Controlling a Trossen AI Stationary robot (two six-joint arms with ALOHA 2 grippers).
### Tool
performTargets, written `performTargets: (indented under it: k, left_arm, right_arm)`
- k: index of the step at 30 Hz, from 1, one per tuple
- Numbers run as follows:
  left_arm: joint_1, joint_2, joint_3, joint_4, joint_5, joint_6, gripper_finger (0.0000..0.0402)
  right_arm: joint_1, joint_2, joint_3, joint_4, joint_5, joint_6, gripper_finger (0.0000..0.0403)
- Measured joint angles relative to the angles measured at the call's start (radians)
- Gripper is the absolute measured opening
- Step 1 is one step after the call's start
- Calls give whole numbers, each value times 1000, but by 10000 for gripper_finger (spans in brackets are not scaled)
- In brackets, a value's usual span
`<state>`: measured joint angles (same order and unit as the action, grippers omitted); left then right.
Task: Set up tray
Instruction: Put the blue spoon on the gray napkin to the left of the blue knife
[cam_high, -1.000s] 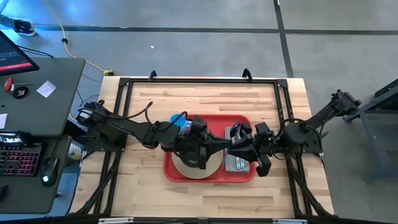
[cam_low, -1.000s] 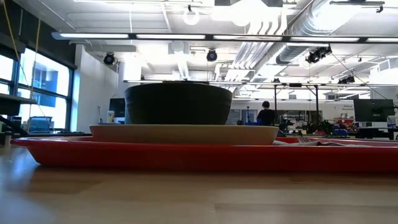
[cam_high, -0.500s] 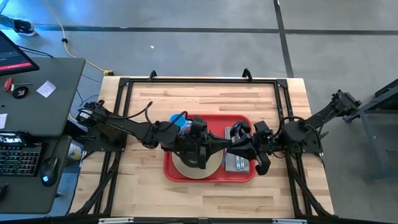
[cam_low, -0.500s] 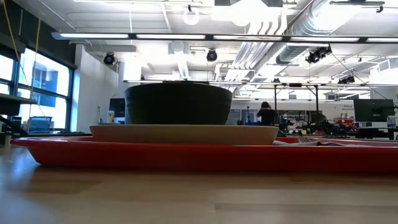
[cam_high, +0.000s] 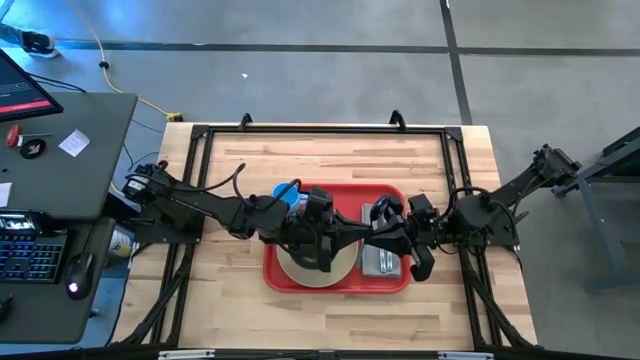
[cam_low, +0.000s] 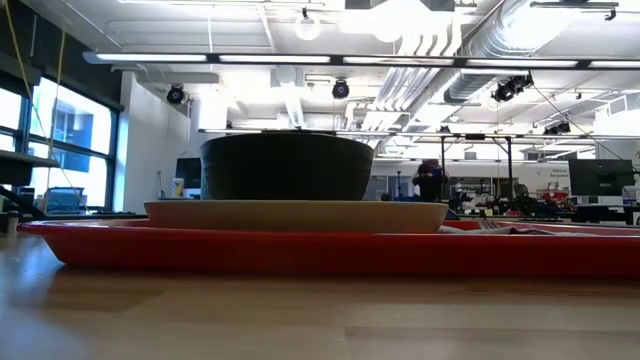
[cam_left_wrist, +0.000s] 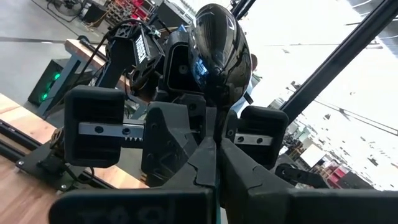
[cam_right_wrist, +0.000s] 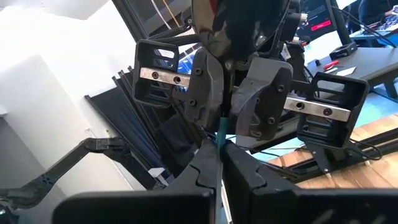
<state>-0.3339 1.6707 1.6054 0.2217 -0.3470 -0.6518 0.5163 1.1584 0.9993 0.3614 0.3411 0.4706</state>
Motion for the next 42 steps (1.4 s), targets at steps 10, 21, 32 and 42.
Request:
performTargets:
  k: [10,21,32,42]
  left_arm:
    - [0,0,0,-5,2,-7,124]
    - [0,-36,1,-163,21,-8,256]
    - [0,-186,1,-500,-24,21,287]
    - [0,-399,-1,-815,-30,76,257]
  right_arm:
    - [0,0,0,1,26,24,2]
    - [0,0,0,2,67,49,0]
    - [-15,-7,0,-88,173,113,0]
    - [-94,-6,0,-471,256,552,0]
